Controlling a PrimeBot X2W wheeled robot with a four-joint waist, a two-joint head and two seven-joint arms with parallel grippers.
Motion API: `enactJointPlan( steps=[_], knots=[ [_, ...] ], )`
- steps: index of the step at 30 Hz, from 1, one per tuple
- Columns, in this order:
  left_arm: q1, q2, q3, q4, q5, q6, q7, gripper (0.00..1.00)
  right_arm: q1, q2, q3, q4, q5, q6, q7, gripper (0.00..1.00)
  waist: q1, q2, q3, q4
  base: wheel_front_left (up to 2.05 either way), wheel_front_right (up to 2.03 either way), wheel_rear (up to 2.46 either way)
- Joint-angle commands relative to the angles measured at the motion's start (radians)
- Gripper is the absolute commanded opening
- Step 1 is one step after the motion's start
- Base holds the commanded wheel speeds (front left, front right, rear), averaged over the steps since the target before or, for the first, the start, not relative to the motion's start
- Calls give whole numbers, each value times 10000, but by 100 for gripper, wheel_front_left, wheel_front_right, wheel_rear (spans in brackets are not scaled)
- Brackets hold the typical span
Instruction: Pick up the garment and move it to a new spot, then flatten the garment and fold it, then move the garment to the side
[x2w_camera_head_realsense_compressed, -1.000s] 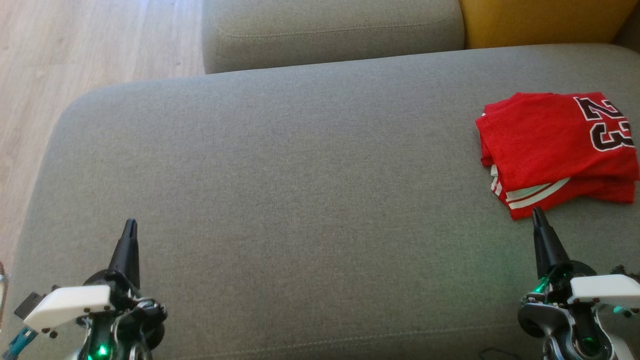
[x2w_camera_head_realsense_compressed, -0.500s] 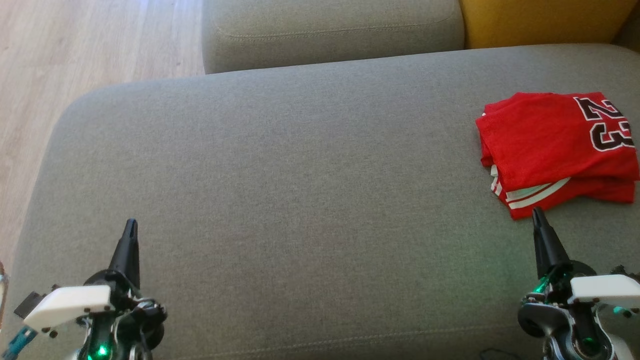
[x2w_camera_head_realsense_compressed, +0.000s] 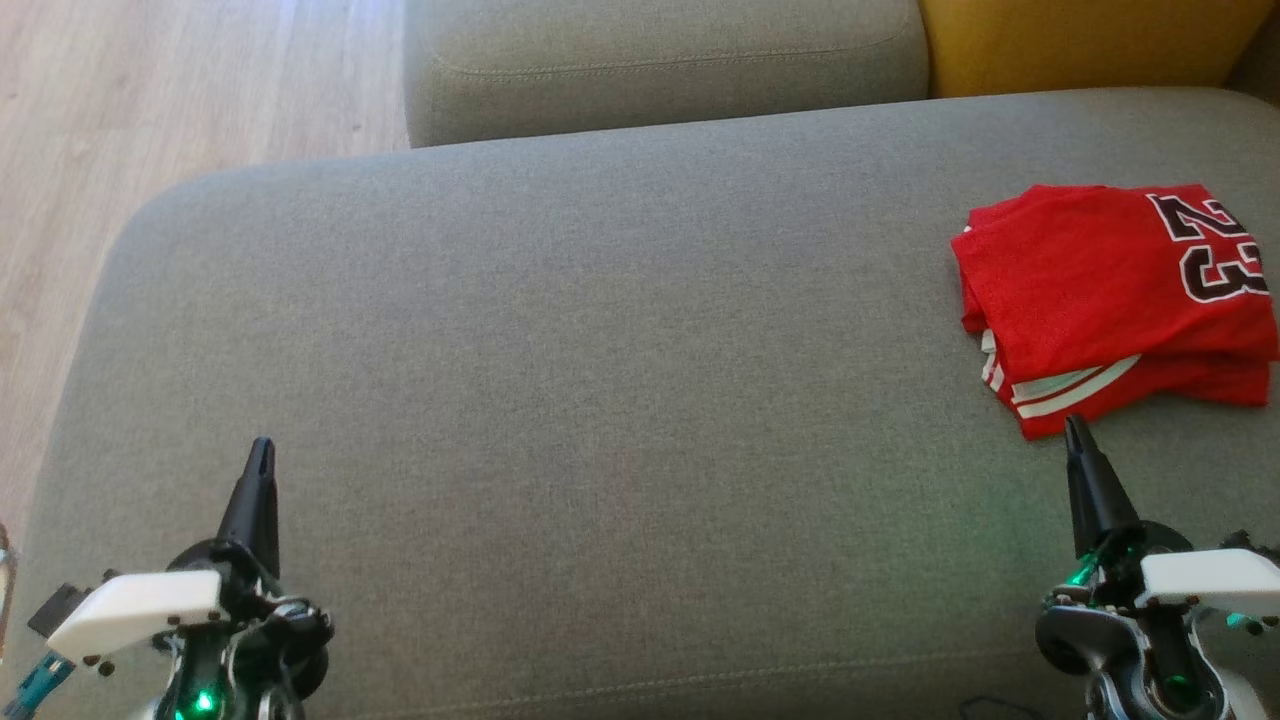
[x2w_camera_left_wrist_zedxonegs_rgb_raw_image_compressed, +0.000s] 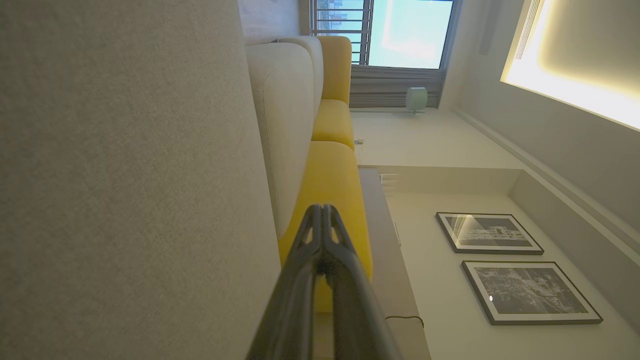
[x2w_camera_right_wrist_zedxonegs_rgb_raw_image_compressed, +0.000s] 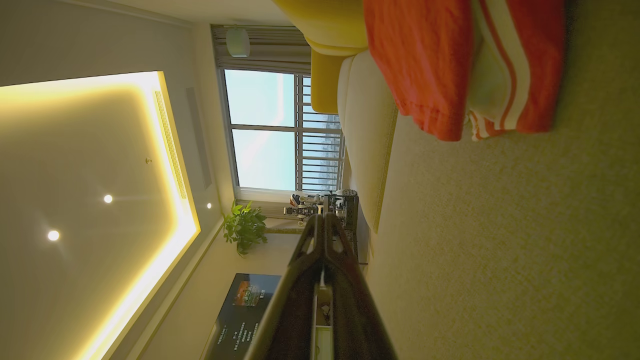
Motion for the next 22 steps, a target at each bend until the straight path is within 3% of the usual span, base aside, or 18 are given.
enactJointPlan(
  steps=[1, 22],
  knots=[
    [-563, 64, 337, -288, 89, -73, 54, 0, -522, -41, 176, -387, 60, -2, 56, 0, 0, 0, 0, 0, 0, 0, 0],
    [-565, 52, 353, -288, 103, -73, 67, 0, -522, -41, 177, -387, 61, -2, 56, 0, 0, 0, 0, 0, 0, 0, 0]
  ],
)
